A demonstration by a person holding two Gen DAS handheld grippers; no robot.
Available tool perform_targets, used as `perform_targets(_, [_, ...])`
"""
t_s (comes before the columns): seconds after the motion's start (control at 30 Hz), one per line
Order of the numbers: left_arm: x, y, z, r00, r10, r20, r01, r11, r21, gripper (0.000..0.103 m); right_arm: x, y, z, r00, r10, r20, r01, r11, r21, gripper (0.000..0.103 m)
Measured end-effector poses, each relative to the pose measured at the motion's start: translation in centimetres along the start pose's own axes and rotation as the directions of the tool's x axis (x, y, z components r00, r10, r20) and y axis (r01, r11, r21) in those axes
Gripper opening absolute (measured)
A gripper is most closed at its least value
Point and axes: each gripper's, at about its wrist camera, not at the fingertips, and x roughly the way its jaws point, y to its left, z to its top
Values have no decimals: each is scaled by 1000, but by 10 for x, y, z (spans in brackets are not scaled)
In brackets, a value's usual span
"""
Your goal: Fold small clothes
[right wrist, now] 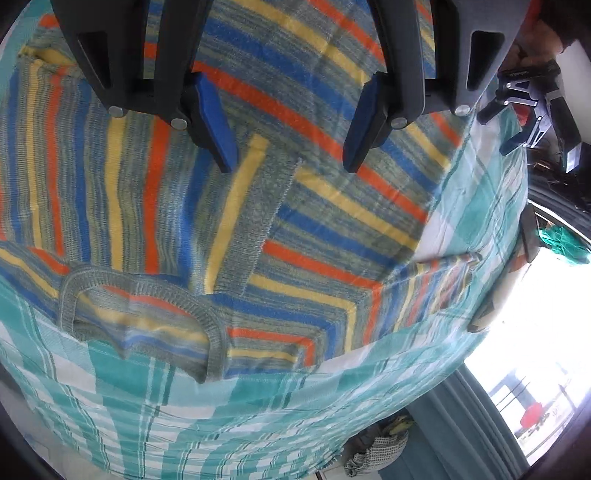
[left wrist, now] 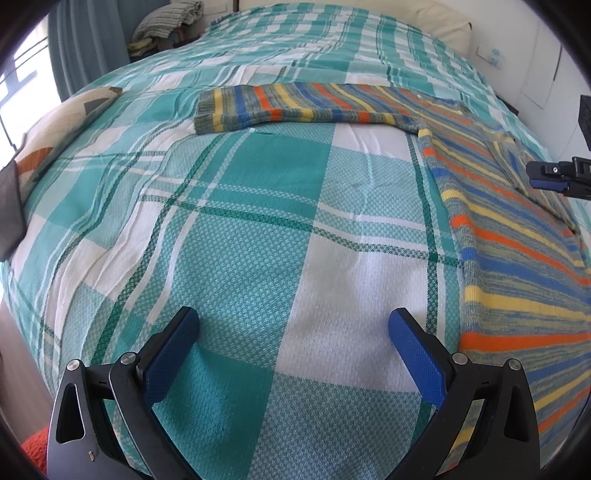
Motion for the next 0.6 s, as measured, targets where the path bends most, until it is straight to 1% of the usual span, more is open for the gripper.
perform_targets(0.07, [1, 0, 0, 1000, -2, -4, 2, 1000, -2, 102, -24, 5, -7, 998, 7, 57, -7, 1000, -7, 60])
perform_targets(0.13, [1, -1, 0, 1000, 2, -6, -2, 1000, 0, 103, -49, -2, -18, 994, -34, 99, 35, 999, -11, 61])
perform_targets(0.2, [2, -2, -1, 1000, 10, -6, -10, 1000, 6, 103, -75, -19, -36, 982, -122, 142, 123, 992, 0, 64])
perform_targets(0.23, [2, -3, -1, 1000, 13, -4, -13, 1000, 9, 103, -88, -30, -47, 971, -175, 161, 174, 985, 16, 67])
perform_targets(0.3, [3, -3, -2, 1000, 18, -2, -18, 1000, 13, 103, -112, -59, -74, 943, -271, 191, 260, 962, 84, 71])
perform_targets(0.33, [3, -4, -2, 1000, 21, 0, -21, 1000, 13, 103, -123, -77, -89, 928, -316, 198, 293, 947, 135, 73])
perform_targets(0.4, [3, -5, -3, 1000, 28, 3, -28, 999, 16, 103, -140, -118, -121, 902, -391, 183, 338, 903, 265, 73])
perform_targets(0.43, [3, -5, -3, 999, 32, 5, -32, 999, 18, 103, -148, -138, -138, 891, -422, 166, 354, 876, 327, 73])
perform_targets(0.47, [4, -6, -4, 999, 37, 9, -37, 999, 21, 103, -156, -156, -154, 875, -460, 150, 379, 844, 379, 73])
perform_targets(0.53, [4, -8, -5, 999, 46, 17, -47, 999, 26, 103, -167, -179, -184, 837, -532, 128, 432, 787, 440, 73])
perform_targets(0.6, [4, -8, -6, 998, 54, 25, -55, 998, 30, 103, -176, -194, -210, 808, -578, 117, 466, 747, 474, 73])
